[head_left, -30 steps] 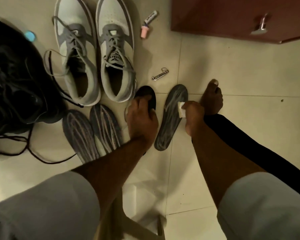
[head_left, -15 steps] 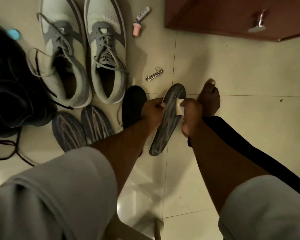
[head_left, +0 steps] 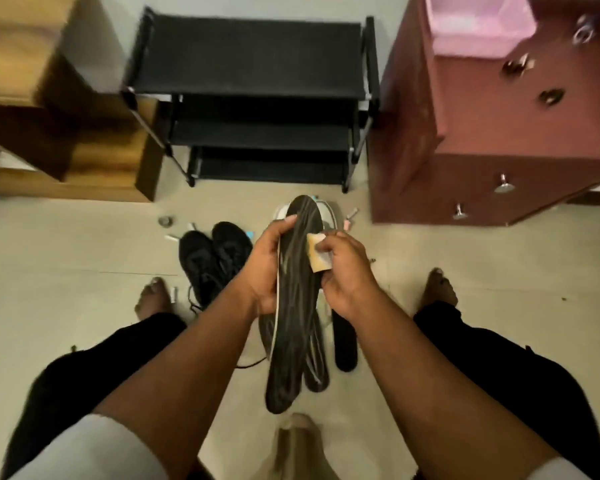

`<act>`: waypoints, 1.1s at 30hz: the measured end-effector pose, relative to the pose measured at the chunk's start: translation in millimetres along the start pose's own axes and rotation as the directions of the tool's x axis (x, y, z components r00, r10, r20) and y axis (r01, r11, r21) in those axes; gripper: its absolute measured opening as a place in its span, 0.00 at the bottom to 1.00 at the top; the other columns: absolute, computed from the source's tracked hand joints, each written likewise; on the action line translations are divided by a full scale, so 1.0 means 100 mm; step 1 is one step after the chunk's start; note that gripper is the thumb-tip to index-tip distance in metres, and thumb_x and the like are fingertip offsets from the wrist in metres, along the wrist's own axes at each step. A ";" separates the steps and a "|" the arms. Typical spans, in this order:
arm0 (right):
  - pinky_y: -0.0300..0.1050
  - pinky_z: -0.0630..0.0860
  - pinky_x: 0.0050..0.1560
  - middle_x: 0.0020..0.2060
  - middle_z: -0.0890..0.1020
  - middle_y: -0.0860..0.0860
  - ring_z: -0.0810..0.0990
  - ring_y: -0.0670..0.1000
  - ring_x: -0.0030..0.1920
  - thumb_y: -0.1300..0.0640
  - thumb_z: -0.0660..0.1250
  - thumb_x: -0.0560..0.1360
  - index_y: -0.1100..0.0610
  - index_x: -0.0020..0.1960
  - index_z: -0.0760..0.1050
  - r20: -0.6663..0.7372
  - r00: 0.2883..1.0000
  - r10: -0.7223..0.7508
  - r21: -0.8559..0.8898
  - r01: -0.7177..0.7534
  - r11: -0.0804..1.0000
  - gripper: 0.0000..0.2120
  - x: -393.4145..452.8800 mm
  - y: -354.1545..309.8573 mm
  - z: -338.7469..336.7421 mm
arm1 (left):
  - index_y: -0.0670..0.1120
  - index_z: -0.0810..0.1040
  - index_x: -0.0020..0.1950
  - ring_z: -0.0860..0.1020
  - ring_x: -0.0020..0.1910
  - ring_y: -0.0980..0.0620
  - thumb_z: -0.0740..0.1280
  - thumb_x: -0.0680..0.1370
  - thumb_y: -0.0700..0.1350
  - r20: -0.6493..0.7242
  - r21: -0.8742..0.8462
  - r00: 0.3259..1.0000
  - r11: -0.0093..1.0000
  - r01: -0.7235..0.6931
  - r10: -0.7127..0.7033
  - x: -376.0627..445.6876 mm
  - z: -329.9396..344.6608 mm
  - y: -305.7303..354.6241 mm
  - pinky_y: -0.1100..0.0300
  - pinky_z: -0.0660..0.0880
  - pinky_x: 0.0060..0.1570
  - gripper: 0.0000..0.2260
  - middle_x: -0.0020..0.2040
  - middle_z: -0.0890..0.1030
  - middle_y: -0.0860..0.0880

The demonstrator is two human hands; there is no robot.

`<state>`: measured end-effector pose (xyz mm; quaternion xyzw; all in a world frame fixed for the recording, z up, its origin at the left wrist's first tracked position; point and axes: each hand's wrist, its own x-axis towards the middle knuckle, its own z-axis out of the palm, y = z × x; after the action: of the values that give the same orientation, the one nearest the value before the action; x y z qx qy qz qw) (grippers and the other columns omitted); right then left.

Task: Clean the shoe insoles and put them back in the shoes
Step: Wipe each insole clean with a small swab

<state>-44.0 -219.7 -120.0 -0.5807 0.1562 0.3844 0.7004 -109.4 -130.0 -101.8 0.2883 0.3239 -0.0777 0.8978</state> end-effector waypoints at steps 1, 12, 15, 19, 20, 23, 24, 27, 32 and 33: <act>0.47 0.73 0.41 0.39 0.76 0.59 0.75 0.56 0.40 0.67 0.60 0.68 0.58 0.41 0.75 0.001 0.999 -0.046 -0.045 0.046 0.998 0.08 -0.23 -0.03 0.13 | 0.41 0.82 0.56 0.81 0.48 0.44 0.62 0.73 0.58 0.017 0.012 1.000 1.000 -0.024 0.024 -0.26 0.00 0.03 0.52 0.76 0.52 0.24 0.50 0.82 0.40; 0.44 0.75 0.32 0.37 0.78 0.51 0.80 0.50 0.37 0.61 0.62 0.70 0.51 0.38 0.74 0.000 0.864 -0.504 -0.299 0.481 0.824 0.07 -1.78 -0.13 0.52 | 0.42 0.86 0.53 0.82 0.51 0.42 0.58 0.76 0.61 -0.025 -0.232 0.956 0.929 -0.288 0.291 -1.63 0.02 -0.33 0.46 0.76 0.56 0.26 0.53 0.83 0.41; 0.42 0.73 0.31 0.38 0.77 0.47 0.76 0.41 0.33 0.61 0.64 0.75 0.51 0.43 0.74 0.030 0.744 -0.668 -0.383 0.626 0.679 0.06 -1.96 -0.21 0.32 | 0.41 0.83 0.60 0.77 0.60 0.40 0.57 0.74 0.58 0.058 -0.326 0.931 0.888 -0.324 0.361 -1.75 0.00 -0.48 0.38 0.65 0.69 0.27 0.58 0.82 0.40; 0.47 0.76 0.40 0.39 0.80 0.47 0.78 0.47 0.39 0.59 0.67 0.75 0.49 0.42 0.74 0.145 0.664 -0.733 -0.494 0.691 0.528 0.06 -2.06 -0.20 0.06 | 0.41 0.81 0.62 0.77 0.59 0.41 0.56 0.75 0.57 0.071 -0.378 0.914 0.859 -0.346 0.400 -1.82 0.00 -0.71 0.38 0.67 0.67 0.27 0.57 0.80 0.39; 0.48 0.76 0.39 0.40 0.80 0.48 0.78 0.48 0.38 0.59 0.67 0.75 0.49 0.42 0.75 0.168 0.677 -0.717 -0.506 0.683 0.527 0.06 -2.10 -0.18 0.03 | 0.41 0.83 0.60 0.78 0.57 0.41 0.56 0.76 0.59 0.059 -0.389 0.913 0.851 -0.351 0.404 -1.85 0.02 -0.76 0.39 0.68 0.65 0.28 0.56 0.80 0.39; 0.45 0.75 0.30 0.40 0.81 0.52 0.80 0.52 0.30 0.62 0.66 0.76 0.53 0.44 0.76 0.244 0.727 -0.642 -0.496 0.662 0.561 0.05 -2.19 -0.13 0.02 | 0.41 0.82 0.59 0.79 0.58 0.40 0.54 0.75 0.71 0.031 -0.404 0.932 0.857 -0.320 0.362 -1.93 0.08 -0.84 0.43 0.73 0.60 0.37 0.60 0.79 0.38; 0.43 0.74 0.29 0.40 0.80 0.52 0.80 0.51 0.31 0.64 0.66 0.75 0.56 0.45 0.76 0.275 0.732 -0.624 -0.492 0.664 0.562 0.04 -2.21 -0.12 0.05 | 0.41 0.82 0.60 0.77 0.61 0.38 0.53 0.74 0.74 0.025 -0.406 0.938 0.861 -0.308 0.347 -1.93 0.07 -0.86 0.41 0.72 0.61 0.40 0.63 0.78 0.37; 0.39 0.75 0.31 0.39 0.80 0.46 0.80 0.44 0.36 0.66 0.67 0.74 0.55 0.46 0.78 0.404 0.680 -0.612 -0.556 0.714 0.426 0.07 -2.23 -0.12 0.16 | 0.43 0.85 0.54 0.73 0.67 0.37 0.51 0.74 0.75 -0.002 -0.416 0.946 0.860 -0.295 0.324 -1.95 0.05 -0.91 0.39 0.69 0.66 0.41 0.65 0.77 0.37; 0.42 0.76 0.53 0.49 0.80 0.45 0.78 0.44 0.51 0.59 0.68 0.75 0.53 0.53 0.81 0.678 0.454 -0.578 -0.548 0.836 0.013 0.08 -2.14 -0.10 0.36 | 0.43 0.81 0.63 0.68 0.72 0.38 0.57 0.75 0.69 0.035 -0.456 0.947 0.848 -0.268 0.318 -2.00 -0.01 -1.00 0.37 0.60 0.72 0.34 0.67 0.76 0.38; 0.44 0.75 0.56 0.50 0.80 0.46 0.77 0.44 0.53 0.59 0.67 0.76 0.54 0.53 0.81 0.729 0.409 -0.549 -0.538 0.838 -0.090 0.08 -2.13 -0.10 0.38 | 0.44 0.80 0.64 0.68 0.72 0.37 0.59 0.73 0.68 0.047 -0.454 0.947 0.851 -0.264 0.319 -2.00 -0.02 -1.01 0.37 0.60 0.72 0.33 0.68 0.76 0.38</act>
<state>-185.1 -260.2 38.8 -0.7751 -0.4988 0.0476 0.3849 -299.3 -221.3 -24.6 0.1173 0.2305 0.1177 0.9588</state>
